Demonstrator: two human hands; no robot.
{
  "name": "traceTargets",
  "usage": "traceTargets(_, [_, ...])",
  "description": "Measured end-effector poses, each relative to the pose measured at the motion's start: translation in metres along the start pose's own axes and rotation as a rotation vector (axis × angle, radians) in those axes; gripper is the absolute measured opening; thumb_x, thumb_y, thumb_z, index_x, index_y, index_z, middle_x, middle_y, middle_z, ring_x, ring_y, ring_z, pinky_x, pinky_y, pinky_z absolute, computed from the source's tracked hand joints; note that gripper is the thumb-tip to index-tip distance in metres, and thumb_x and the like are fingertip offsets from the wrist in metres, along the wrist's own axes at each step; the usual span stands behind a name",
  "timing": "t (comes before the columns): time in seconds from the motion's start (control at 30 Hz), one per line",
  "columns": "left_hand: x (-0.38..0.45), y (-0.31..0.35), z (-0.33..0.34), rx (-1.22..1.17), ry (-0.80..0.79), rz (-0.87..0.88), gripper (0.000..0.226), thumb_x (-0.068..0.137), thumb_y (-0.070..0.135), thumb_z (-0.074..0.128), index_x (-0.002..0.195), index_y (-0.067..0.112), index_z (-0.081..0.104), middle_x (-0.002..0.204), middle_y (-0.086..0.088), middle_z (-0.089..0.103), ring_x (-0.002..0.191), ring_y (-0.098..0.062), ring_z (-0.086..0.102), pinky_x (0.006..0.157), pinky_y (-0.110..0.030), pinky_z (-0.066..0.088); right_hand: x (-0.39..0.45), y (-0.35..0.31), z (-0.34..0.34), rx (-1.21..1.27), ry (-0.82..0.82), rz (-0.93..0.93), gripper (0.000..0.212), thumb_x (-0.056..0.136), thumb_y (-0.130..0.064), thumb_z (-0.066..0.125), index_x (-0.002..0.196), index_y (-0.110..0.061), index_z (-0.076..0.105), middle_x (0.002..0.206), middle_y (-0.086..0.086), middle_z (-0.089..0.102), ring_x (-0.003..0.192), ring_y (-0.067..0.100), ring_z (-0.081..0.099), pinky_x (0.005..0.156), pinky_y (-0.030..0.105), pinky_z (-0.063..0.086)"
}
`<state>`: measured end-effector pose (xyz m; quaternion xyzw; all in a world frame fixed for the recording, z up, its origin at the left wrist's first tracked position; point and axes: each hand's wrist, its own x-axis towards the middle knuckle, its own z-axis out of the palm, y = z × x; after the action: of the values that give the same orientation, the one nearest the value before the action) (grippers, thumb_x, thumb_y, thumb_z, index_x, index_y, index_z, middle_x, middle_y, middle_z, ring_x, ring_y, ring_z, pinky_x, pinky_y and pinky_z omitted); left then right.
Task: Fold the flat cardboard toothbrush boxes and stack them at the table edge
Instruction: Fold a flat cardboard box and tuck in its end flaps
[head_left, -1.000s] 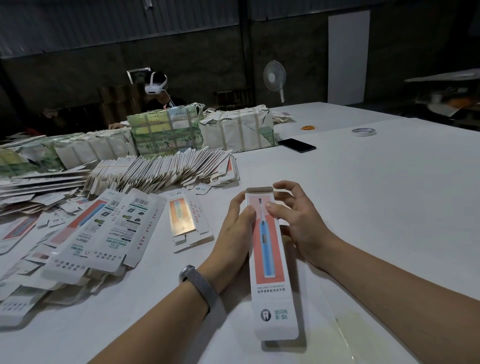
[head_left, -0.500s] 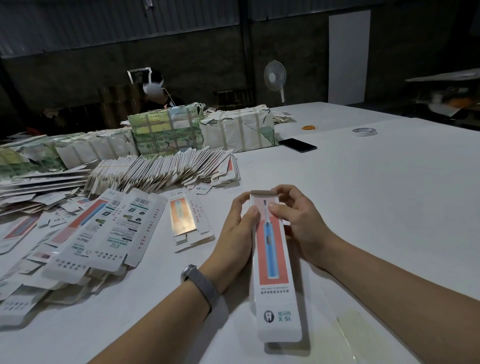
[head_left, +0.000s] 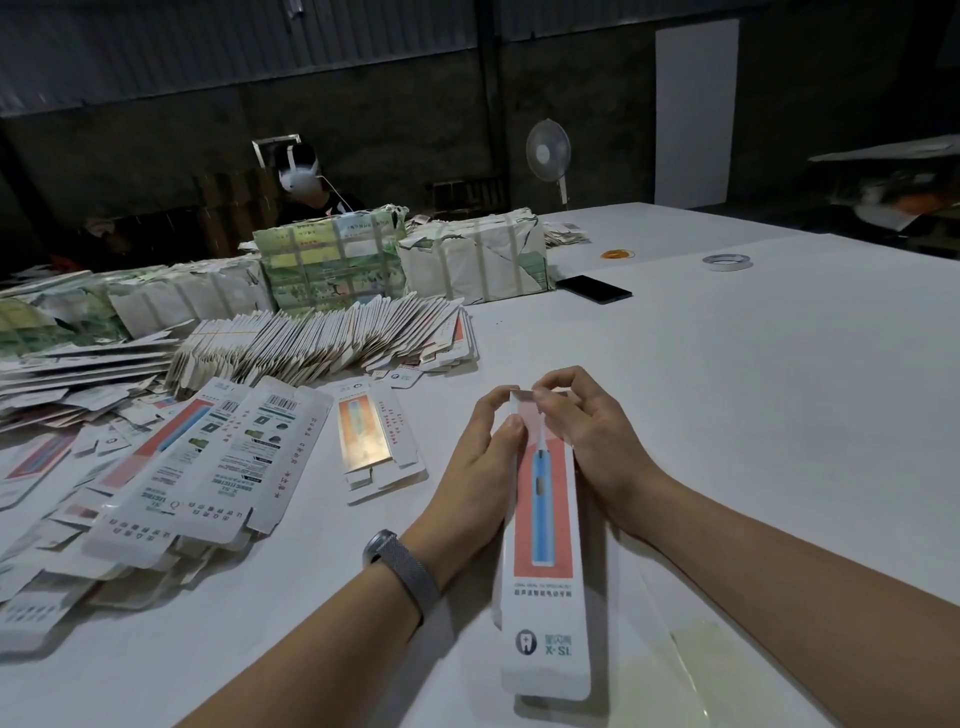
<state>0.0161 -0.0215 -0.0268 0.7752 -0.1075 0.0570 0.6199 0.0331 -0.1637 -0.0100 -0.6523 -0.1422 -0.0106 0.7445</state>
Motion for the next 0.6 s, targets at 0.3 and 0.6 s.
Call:
traceTargets(0.3, [-0.005,0.006,0.001,0.052,-0.064,0.0,0.025,0.108,0.042,0.036,0.132,0.045,0.039,0.095,0.005,0.072,0.082,-0.012,0.075,0.069,-0.02,0.057,0.005,0.001,-0.001,-0.112,0.065,0.059,0.01,0.103,-0.028,0.053,0.093,-0.026,0.056,0.085,0.006,0.068,0.066,0.021,0.071,0.063,0.027,0.058])
traceTargets(0.6, [-0.007,0.011,0.002,0.04,-0.084,-0.003,0.017,0.108,0.038,0.041,0.115,0.052,0.045,0.084,0.015,0.073,0.08,-0.012,0.075,0.067,-0.018,0.056,0.004,-0.002,0.001,-0.078,0.06,0.07,0.018,0.101,-0.018,0.051,0.086,-0.02,0.062,0.072,-0.002,0.066,0.065,0.017,0.063,0.063,0.027,0.056])
